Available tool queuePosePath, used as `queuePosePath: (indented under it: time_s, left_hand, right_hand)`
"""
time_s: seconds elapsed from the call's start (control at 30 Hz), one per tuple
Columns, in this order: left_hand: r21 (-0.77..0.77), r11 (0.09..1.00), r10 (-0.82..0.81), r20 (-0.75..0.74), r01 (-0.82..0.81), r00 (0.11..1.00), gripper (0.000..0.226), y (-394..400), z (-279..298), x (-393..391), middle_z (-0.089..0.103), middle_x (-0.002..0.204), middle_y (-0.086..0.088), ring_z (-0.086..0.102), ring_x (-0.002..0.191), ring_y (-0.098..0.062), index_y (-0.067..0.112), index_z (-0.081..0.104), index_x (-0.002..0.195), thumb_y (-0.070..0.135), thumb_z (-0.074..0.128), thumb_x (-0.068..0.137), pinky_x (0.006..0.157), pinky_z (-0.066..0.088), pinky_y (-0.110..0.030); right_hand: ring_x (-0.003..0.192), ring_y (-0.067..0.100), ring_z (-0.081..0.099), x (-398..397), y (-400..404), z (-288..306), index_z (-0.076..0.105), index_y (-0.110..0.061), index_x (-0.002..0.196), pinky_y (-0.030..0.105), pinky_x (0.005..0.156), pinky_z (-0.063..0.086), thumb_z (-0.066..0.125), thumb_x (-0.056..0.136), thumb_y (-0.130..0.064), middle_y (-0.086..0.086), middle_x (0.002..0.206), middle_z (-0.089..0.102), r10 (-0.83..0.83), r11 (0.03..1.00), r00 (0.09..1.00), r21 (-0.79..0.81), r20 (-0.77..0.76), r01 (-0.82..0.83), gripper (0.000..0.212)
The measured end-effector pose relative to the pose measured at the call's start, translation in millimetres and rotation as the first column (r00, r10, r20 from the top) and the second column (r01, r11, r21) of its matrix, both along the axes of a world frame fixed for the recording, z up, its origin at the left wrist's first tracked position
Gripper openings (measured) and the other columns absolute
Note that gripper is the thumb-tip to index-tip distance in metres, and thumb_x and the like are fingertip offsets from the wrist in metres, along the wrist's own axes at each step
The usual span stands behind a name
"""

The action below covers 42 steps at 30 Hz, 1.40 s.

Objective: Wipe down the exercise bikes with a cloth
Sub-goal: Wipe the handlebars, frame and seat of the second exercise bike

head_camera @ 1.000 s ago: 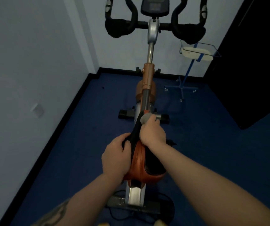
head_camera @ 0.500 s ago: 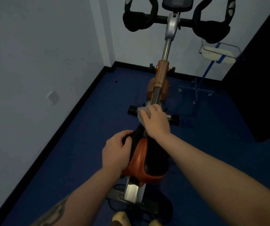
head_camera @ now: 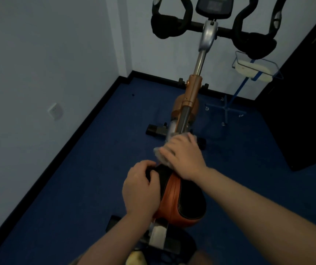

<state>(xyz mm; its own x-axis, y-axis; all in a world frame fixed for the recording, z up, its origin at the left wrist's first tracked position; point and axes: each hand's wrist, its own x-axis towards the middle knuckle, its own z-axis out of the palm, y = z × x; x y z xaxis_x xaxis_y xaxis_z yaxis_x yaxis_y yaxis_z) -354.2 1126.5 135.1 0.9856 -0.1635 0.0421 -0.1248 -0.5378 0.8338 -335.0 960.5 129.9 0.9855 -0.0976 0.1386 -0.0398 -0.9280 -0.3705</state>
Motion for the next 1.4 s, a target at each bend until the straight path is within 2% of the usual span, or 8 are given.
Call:
queuePosePath:
  time_s: [0.13,0.37,0.6,0.7,0.83,0.97,1.17,1.4]
  left_hand:
    - [0.02,0.998,0.052,-0.01,-0.051,0.999,0.007,-2.8,5.4,-2.3,0.055,0.085,0.017,0.052,0.083,-0.004,0.028,0.057,0.088,0.022,0.053,0.091,0.073,0.048,-0.037]
    - [0.054,0.99,0.125,0.063,-0.129,0.99,0.014,-4.4,5.4,-3.7,0.058,0.082,0.015,0.054,0.08,-0.005,0.025,0.058,0.085,0.016,0.05,0.092,0.075,0.048,-0.042]
    - [-0.08,0.857,0.513,0.044,-0.509,0.857,0.016,-17.3,2.9,-24.4,0.06,0.087,0.015,0.057,0.082,-0.003,0.026,0.06,0.089,0.016,0.049,0.095,0.07,0.045,-0.026]
    - [-0.084,0.772,0.631,-0.016,-0.63,0.776,0.013,-39.4,1.8,-49.1,0.055,0.106,0.015,0.053,0.101,-0.005,0.027,0.055,0.109,0.025,0.048,0.098,0.085,0.042,-0.026]
    - [-0.039,0.63,0.77,-0.095,-0.776,0.631,0.07,-78.7,-3.5,-76.3,0.03,0.148,0.002,0.032,0.135,-0.014,0.02,0.021,0.149,0.044,0.055,0.093,0.109,0.032,-0.036]
    - [-0.067,0.547,0.796,-0.268,-0.835,0.543,0.119,-102.7,-5.4,-94.0,0.015,0.158,0.0,0.019,0.144,-0.019,0.022,0.001,0.154,0.06,0.075,0.069,0.114,0.023,-0.037]
    - [-0.212,0.673,0.6,-0.403,-0.709,0.691,0.144,-88.9,-10.1,-112.9,0.041,0.139,0.005,0.052,0.112,-0.003,0.039,-0.007,0.15,0.062,0.083,0.04,0.093,0.047,-0.022]
    - [-0.216,0.696,0.559,-0.437,-0.685,0.705,0.14,-81.6,-13.9,-113.0,0.047,0.129,0.01,0.052,0.116,-0.011,0.03,0.008,0.149,0.059,0.085,0.036,0.098,0.047,-0.032]
  right_hand:
    - [0.124,-0.006,0.035,-29.9,-3.0,-2.4,0.062,-0.038,0.111,0.028,0.116,0.0,0.023,0.101,-0.056,-0.022,0.117,0.057,0.227,0.965,0.974,0.141,-0.025,-0.221,0.044]
    - [0.081,0.021,0.057,33.7,-23.8,17.1,0.055,-0.022,0.067,0.042,0.08,0.042,0.034,0.101,-0.044,-0.001,0.075,0.06,0.127,0.985,0.983,-0.103,-0.129,-0.141,0.046]
    - [0.129,0.009,0.038,-19.2,-42.2,16.3,0.05,-0.027,0.136,0.033,0.117,0.008,0.032,0.101,-0.044,-0.01,0.135,0.051,0.635,0.768,0.764,-0.009,-0.116,-0.64,0.043]
    - [0.118,0.015,0.05,15.4,-63.0,20.7,0.056,-0.025,0.122,0.033,0.108,0.024,0.034,0.101,-0.045,-0.006,0.122,0.059,0.671,0.715,0.718,-0.094,-0.187,-0.693,0.036]
    - [0.093,0.029,0.061,43.9,-32.9,17.2,0.053,-0.021,0.107,0.037,0.07,0.044,0.036,0.1,-0.038,0.002,0.105,0.063,0.56,0.786,0.796,-0.155,-0.23,-0.599,0.025]
    - [0.11,0.029,0.057,21.0,14.8,16.1,0.05,-0.024,0.126,0.038,0.076,0.037,0.025,0.101,-0.047,0.004,0.125,0.059,0.644,0.72,0.708,-0.083,-0.289,-0.689,0.042]
    - [0.128,0.013,0.044,36.8,-16.4,25.2,0.036,-0.041,0.143,0.038,0.1,0.038,0.035,0.098,-0.054,-0.011,0.144,0.044,0.905,0.381,0.303,0.25,-0.3,-0.89,0.046]
    - [0.121,0.024,0.05,25.8,41.4,17.0,0.047,-0.034,0.133,0.04,0.088,0.041,0.027,0.096,-0.062,-0.003,0.135,0.053,0.809,0.528,0.486,0.045,-0.332,-0.848,0.05]
